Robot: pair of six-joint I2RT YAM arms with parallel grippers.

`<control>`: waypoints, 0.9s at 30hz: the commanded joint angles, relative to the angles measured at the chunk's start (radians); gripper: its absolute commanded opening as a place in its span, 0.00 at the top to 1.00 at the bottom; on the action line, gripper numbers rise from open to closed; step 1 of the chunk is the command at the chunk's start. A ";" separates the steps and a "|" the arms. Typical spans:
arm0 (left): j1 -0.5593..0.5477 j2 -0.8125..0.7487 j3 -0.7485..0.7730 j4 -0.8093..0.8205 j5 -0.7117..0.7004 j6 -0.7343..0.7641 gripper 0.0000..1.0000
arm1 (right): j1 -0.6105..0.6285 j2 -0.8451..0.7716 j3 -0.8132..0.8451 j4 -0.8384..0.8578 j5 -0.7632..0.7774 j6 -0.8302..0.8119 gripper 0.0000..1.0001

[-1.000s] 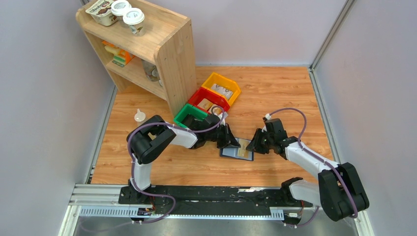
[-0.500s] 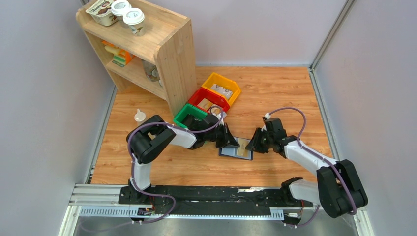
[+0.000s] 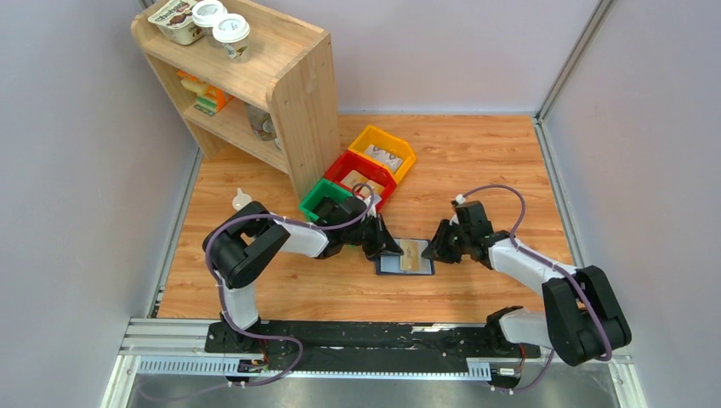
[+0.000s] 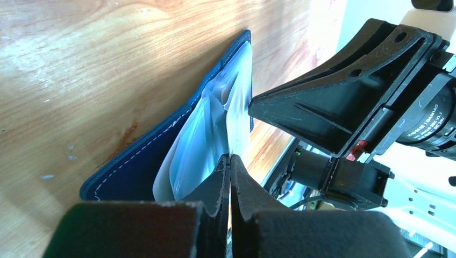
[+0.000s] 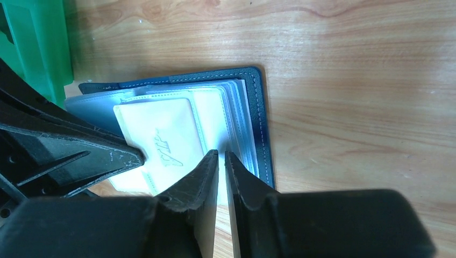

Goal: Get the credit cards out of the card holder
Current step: Remove the credit card from the card holder.

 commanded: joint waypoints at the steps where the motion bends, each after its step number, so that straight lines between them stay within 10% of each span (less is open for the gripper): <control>1: 0.005 -0.069 -0.006 -0.060 -0.001 0.060 1.00 | -0.013 0.053 -0.033 -0.123 0.117 -0.023 0.81; 11: 0.005 -0.119 0.042 -0.300 -0.069 0.188 1.00 | -0.013 -0.059 -0.022 -0.100 0.053 -0.045 0.79; 27: -0.042 -0.003 0.160 -0.213 -0.003 0.169 1.00 | -0.011 -0.088 -0.035 0.210 -0.173 0.041 0.86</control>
